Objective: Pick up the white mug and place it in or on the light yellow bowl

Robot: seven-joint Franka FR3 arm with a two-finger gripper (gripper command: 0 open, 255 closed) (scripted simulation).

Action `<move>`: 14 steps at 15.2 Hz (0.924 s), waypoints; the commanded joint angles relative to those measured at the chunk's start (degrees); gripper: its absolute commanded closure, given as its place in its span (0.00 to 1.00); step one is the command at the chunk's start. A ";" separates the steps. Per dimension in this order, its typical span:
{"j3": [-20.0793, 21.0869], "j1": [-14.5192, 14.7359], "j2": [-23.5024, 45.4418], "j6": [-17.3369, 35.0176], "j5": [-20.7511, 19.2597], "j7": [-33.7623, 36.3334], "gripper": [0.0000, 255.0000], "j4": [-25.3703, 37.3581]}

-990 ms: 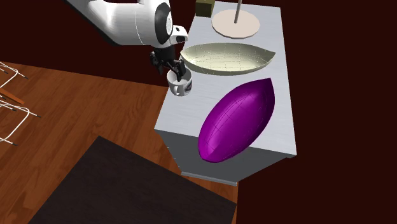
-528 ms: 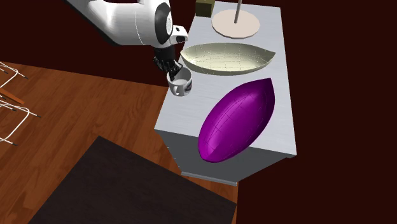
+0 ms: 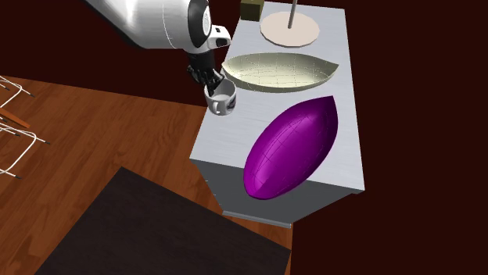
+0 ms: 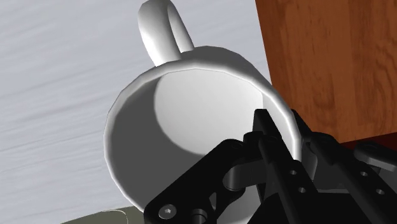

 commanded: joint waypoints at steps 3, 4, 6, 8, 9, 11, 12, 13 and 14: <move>0.39 -0.24 -2.32 -1.95 0.48 -0.32 1.00 -0.35; 0.48 -0.31 -2.91 -2.48 0.61 -0.42 1.00 -0.41; 0.67 -0.44 -4.07 -3.56 0.87 -0.61 1.00 -0.49; 0.85 -0.56 -5.22 -4.64 1.14 -0.80 1.00 -0.54; 0.93 -0.62 -5.77 -5.21 1.27 -0.90 1.00 -0.51; 1.09 -0.74 -6.86 -6.34 1.53 -1.09 1.00 -0.46; 1.17 -0.79 -7.40 -6.91 1.67 -1.19 1.00 -0.42; 1.25 -0.84 -7.92 -7.48 1.80 -1.29 1.00 -0.37; 1.32 -0.89 -8.44 -8.06 1.93 -1.38 1.00 -0.30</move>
